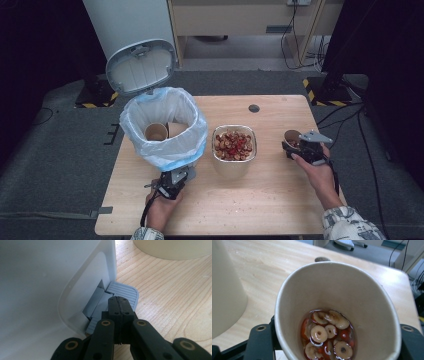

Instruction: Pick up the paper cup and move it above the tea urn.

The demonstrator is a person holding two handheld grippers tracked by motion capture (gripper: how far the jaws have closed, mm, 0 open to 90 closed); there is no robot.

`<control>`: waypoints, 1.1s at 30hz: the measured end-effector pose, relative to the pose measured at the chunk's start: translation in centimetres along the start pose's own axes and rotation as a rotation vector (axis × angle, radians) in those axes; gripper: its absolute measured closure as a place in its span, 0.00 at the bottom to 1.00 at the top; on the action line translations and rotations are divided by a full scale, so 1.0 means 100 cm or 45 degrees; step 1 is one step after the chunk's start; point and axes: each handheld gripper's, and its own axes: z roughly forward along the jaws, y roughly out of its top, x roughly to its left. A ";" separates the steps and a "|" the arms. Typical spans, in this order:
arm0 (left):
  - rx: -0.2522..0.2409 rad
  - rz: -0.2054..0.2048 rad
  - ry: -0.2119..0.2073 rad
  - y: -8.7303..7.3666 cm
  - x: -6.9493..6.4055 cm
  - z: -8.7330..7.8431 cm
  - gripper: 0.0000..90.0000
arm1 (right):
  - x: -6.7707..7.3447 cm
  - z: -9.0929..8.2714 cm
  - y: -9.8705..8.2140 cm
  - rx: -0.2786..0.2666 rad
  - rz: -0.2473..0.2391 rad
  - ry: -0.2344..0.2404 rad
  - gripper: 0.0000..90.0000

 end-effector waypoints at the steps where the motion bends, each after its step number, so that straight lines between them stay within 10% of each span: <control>1: -0.001 -0.002 0.000 0.000 0.000 0.000 1.00 | -0.006 0.002 0.009 -0.002 -0.016 0.014 0.39; 21: -0.002 0.013 0.003 0.000 -0.002 0.000 1.00 | -0.035 0.035 0.071 -0.018 -0.213 0.171 0.40; 33: 0.000 0.002 0.002 0.000 -0.002 0.000 1.00 | -0.023 0.043 0.111 -0.045 -0.342 0.225 0.40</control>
